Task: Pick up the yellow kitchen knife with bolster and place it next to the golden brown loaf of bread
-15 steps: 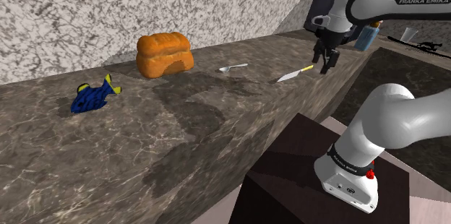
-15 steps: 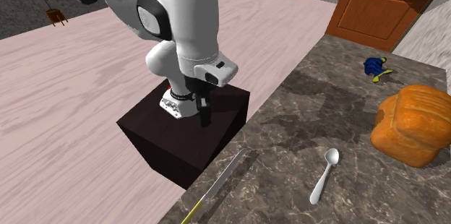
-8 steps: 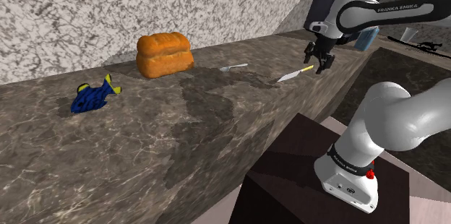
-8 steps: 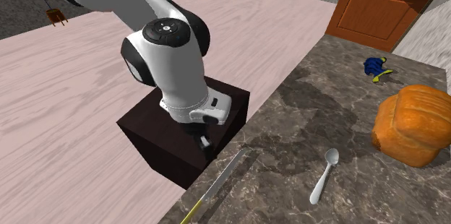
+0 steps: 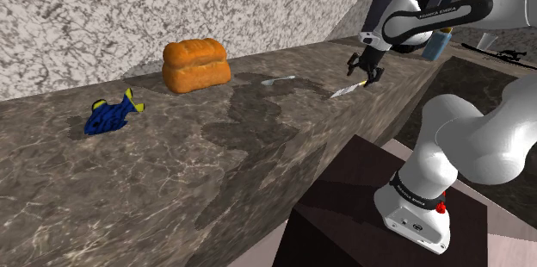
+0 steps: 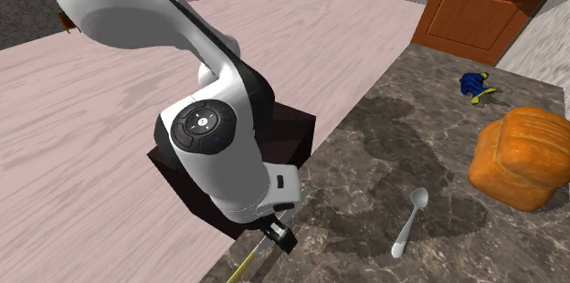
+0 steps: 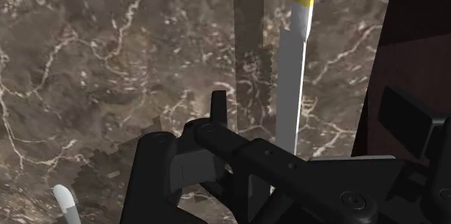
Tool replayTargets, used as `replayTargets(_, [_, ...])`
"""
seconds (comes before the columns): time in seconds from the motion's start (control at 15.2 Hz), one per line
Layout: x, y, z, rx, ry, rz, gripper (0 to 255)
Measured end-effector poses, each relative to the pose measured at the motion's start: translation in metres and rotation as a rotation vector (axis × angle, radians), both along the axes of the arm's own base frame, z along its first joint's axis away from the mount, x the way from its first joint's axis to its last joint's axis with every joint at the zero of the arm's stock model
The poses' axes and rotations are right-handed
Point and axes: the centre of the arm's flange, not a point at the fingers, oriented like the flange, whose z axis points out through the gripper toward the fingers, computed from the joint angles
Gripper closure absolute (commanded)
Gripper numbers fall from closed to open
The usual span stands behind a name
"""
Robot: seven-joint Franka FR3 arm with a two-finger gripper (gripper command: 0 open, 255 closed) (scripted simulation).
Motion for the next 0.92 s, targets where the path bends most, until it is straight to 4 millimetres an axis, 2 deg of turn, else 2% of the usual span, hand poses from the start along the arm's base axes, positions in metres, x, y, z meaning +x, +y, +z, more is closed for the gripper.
replayTargets(0.46, [0.007, 0.000, -0.035, 0.000, -0.005, 0.023, 0])
replayTargets(0.86, [0.008, 0.000, -0.038, 0.000, -0.005, 0.023, 0])
replayTargets(0.92, [0.008, 0.000, -0.038, 0.000, -0.005, 0.023, 255])
